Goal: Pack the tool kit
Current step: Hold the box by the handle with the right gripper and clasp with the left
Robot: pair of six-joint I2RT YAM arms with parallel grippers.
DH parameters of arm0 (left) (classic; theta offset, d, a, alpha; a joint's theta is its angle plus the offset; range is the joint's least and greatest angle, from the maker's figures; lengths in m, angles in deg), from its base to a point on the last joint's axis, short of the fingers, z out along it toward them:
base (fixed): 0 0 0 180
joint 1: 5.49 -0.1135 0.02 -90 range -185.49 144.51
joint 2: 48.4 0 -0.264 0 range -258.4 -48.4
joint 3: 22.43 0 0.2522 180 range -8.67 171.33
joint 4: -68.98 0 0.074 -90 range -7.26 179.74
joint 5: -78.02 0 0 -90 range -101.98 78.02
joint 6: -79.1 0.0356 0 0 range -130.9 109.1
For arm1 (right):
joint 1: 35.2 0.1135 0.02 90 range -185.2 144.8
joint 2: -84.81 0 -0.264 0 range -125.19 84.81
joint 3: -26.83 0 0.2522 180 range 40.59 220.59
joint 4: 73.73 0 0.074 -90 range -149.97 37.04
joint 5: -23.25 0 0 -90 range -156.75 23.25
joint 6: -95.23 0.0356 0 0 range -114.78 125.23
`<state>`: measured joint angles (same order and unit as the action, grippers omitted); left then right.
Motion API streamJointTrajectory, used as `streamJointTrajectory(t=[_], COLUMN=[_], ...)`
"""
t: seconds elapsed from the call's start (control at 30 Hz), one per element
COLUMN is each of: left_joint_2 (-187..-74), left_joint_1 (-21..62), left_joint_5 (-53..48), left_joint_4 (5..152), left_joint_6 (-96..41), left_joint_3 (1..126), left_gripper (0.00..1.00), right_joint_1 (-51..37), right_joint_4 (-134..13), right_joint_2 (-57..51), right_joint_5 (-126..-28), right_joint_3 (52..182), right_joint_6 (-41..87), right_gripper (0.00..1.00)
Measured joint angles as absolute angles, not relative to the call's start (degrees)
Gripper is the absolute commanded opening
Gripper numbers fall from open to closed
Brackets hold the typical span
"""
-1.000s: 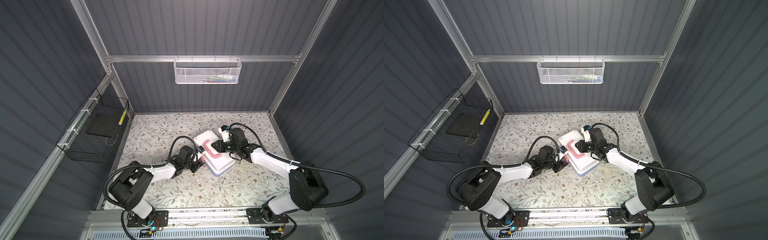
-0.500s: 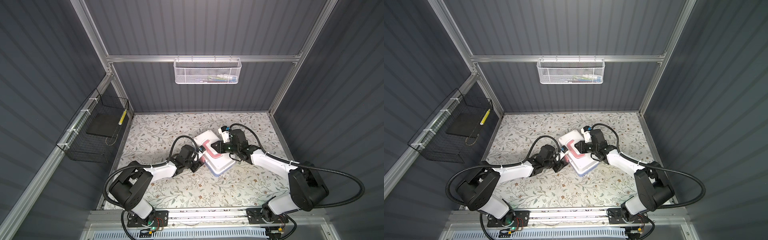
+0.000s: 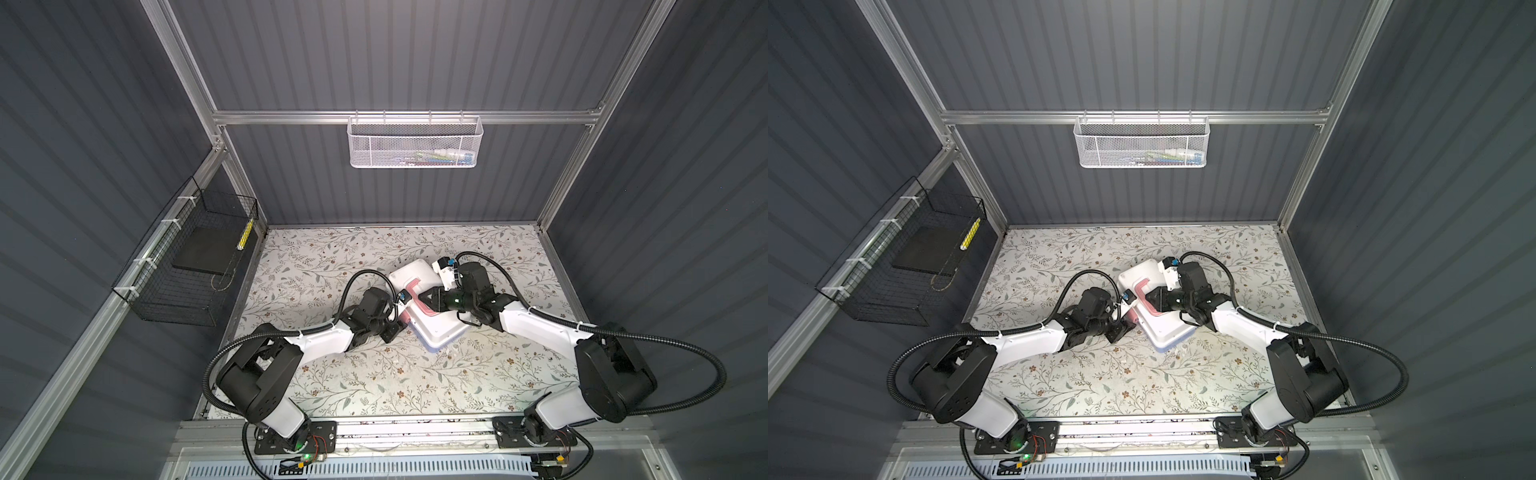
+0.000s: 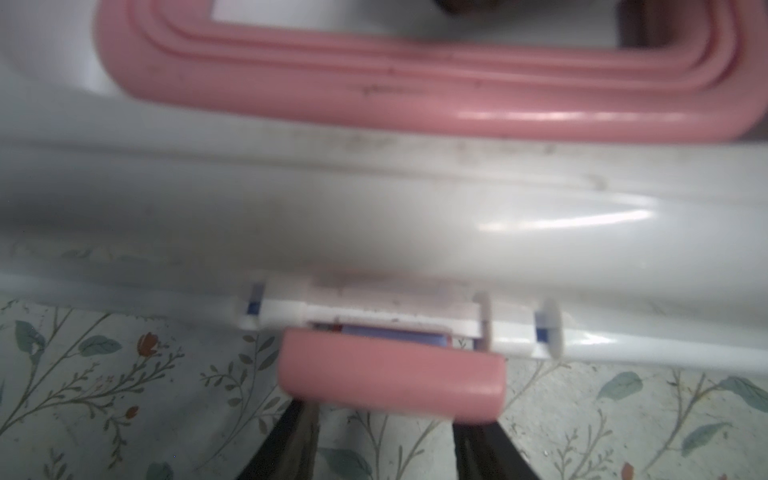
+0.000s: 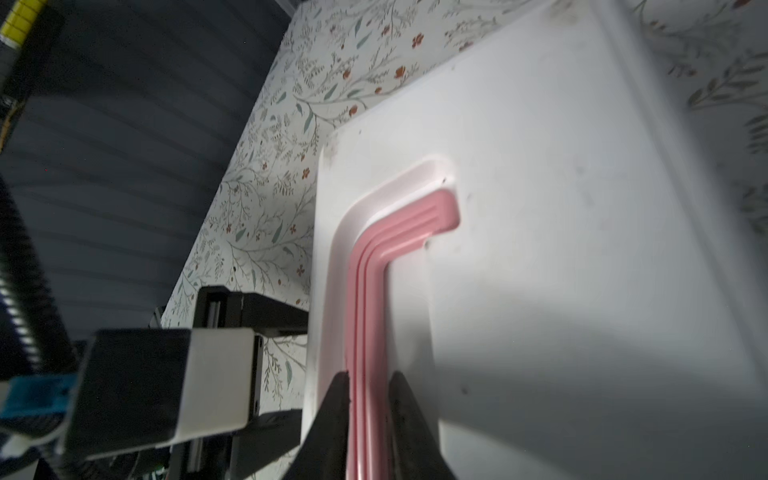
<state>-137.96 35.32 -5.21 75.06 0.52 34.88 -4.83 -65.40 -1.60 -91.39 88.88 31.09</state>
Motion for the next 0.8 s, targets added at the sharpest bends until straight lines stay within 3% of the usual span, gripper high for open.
streamJointTrajectory(t=[0.8], left_joint_2=[-137.6], left_joint_1=[35.4], left_joint_5=[-4.9], left_joint_4=[75.0], left_joint_6=[1.0], left_joint_3=[36.2], left_gripper=[0.29], right_joint_1=[-4.9], right_joint_4=[-65.3], right_joint_2=[-1.7], right_joint_5=[-91.0], right_joint_3=[89.0], right_joint_6=[31.1], right_gripper=[0.21])
